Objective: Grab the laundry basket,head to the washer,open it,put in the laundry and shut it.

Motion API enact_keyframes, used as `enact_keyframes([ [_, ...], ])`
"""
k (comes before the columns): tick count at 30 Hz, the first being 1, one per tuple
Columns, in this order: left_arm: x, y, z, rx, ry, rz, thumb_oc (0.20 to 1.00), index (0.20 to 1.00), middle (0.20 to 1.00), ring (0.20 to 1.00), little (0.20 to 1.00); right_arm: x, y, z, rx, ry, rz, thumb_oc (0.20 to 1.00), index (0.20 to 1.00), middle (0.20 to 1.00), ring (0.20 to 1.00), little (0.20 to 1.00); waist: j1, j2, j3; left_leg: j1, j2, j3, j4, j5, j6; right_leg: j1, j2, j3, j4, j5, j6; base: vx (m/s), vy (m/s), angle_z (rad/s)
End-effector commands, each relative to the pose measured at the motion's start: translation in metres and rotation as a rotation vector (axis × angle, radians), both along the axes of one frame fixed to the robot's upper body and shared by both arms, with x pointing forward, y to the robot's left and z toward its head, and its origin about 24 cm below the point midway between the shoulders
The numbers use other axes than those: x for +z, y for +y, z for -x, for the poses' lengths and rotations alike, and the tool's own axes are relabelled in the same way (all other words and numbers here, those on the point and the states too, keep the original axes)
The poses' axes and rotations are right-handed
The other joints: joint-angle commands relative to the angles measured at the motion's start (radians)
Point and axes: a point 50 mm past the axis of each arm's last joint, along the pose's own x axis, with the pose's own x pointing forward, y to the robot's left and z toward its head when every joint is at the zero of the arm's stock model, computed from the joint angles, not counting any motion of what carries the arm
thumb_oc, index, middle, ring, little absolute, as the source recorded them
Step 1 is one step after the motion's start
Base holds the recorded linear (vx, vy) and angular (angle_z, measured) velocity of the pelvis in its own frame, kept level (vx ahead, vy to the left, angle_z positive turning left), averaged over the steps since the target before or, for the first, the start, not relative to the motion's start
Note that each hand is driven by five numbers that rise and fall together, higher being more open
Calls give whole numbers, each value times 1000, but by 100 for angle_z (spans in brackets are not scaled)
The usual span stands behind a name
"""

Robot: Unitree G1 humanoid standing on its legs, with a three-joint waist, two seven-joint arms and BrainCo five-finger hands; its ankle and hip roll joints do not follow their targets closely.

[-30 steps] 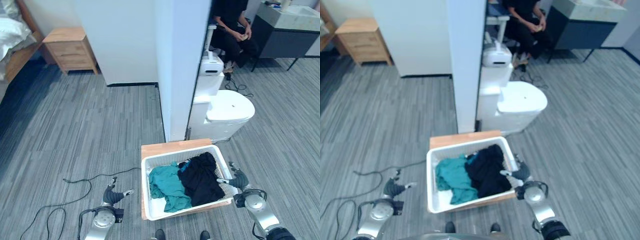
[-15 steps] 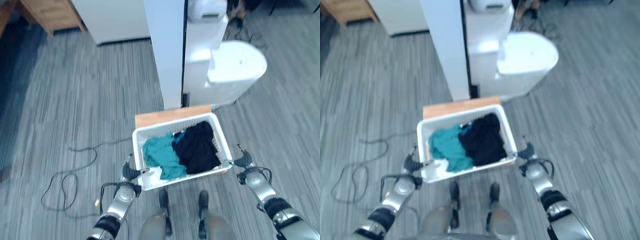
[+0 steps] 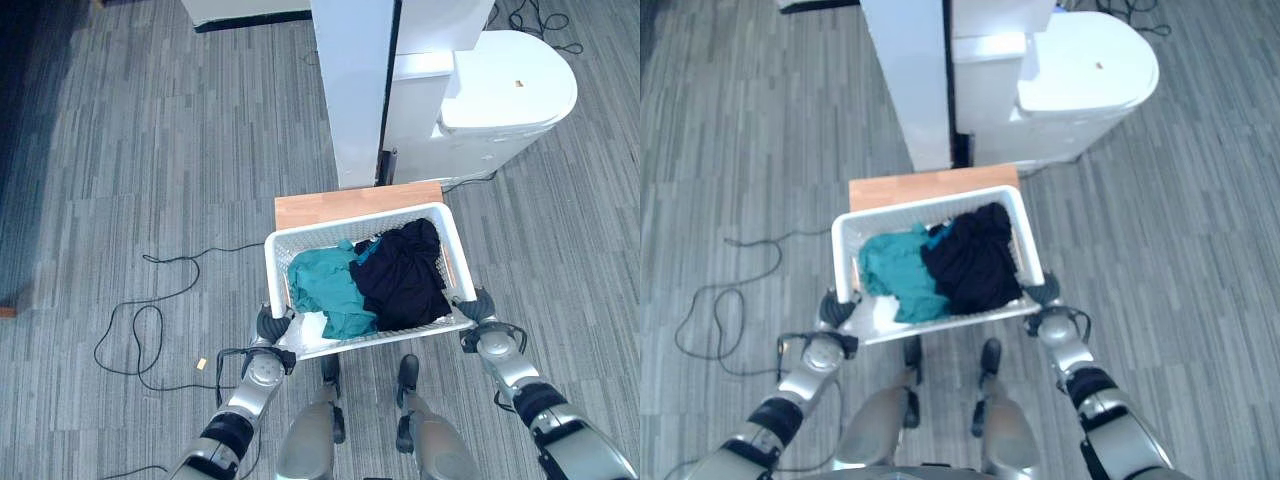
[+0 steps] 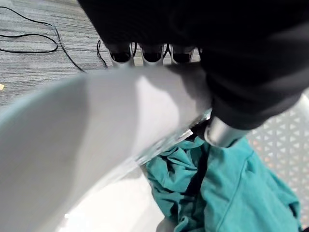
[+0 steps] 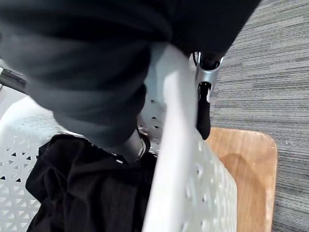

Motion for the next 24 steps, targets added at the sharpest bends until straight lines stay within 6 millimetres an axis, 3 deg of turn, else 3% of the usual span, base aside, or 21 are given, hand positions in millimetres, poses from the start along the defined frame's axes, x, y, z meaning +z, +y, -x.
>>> enact_keyframes([
  [1,20,7,-7,3,-107,88,200,200,200,200,200,26,22,-3,117,-170,-109,200,200,200,200,200,-8,-45,-43,25,5,-8,15,-39,-23,-29,-4,41,204,-197,14,-1,-106,1],
  [7,29,11,14,-50,-149,159,200,200,200,200,200,45,13,25,175,-278,-111,200,200,200,200,200,-52,-66,-97,73,22,-5,53,-66,-28,41,22,78,169,-209,1,4,-59,-10],
  [8,33,9,16,-66,-165,176,200,200,200,200,200,50,14,29,193,-302,-117,200,200,200,200,200,-55,-71,-99,73,12,-37,79,-79,-26,43,28,97,173,-209,-1,-39,66,-44],
  [9,37,6,24,-72,-188,213,200,200,200,200,200,57,15,34,229,-331,-121,200,200,200,200,200,-60,-75,-105,72,-29,-146,118,-120,-21,48,39,148,180,-205,-2,-39,67,-50],
  [10,37,6,24,-73,-188,213,200,200,200,200,200,57,15,34,228,-331,-121,200,200,200,200,200,-60,-75,-108,69,-29,-147,118,-117,-20,45,39,147,178,-202,-2,-58,92,-70],
  [11,39,5,27,-76,-197,229,200,200,200,200,200,61,14,36,238,-346,-118,200,200,200,200,200,-64,-76,-114,71,-52,-194,132,-134,-19,44,44,173,180,-196,0,-35,163,-119],
  [12,40,2,32,-89,-205,256,200,200,200,200,200,66,16,40,265,-363,-125,200,200,200,200,200,-77,-74,-130,87,-101,-282,156,-174,-11,42,56,241,178,-182,6,-36,164,-123],
  [14,40,1,34,-97,-199,264,200,200,200,200,200,66,15,44,269,-363,-132,200,200,200,200,200,-88,-72,-145,94,-117,-303,154,-181,-3,32,62,271,173,-170,10,-8,143,-130],
  [16,42,-4,38,-162,-194,253,200,200,200,200,200,73,10,53,273,-391,-141,200,200,200,200,200,-139,-73,-166,133,-120,-265,139,-204,17,18,69,350,170,-135,39,-58,274,-76],
  [18,45,-5,38,-177,-199,250,200,200,200,200,200,76,11,54,280,-401,-146,200,200,200,200,200,-149,-77,-171,138,-117,-235,130,-200,23,4,73,377,168,-117,51,-96,193,-106],
  [19,51,-6,37,-190,-228,249,200,200,200,200,200,82,15,53,294,-432,-165,200,200,200,200,200,-166,-87,-169,146,-108,-155,126,-206,38,-23,82,437,170,-84,81,-100,105,-182],
  [20,51,-6,37,-190,-228,249,200,200,200,200,200,82,15,53,294,-432,-165,200,200,200,200,200,-165,-87,-170,146,-108,-154,126,-206,38,-24,82,438,170,-84,82,-163,137,-211],
  [21,54,-8,34,-191,-242,254,200,200,200,200,200,85,18,54,297,-447,-179,200,200,200,200,200,-172,-92,-163,148,-99,-107,126,-209,42,-47,85,440,181,-74,93,-181,57,-167],
  [23,61,-3,30,-164,-284,247,200,200,200,200,200,85,28,51,324,-451,-226,200,200,200,200,200,-151,-80,-143,169,-52,23,108,-204,38,-90,22,221,211,-98,86,-207,51,-209],
  [24,61,-3,30,-164,-284,246,200,200,200,200,200,85,28,51,324,-452,-227,200,200,200,200,200,-151,-81,-143,169,-52,23,108,-203,38,-91,22,221,211,-98,86,-119,1,-294],
])
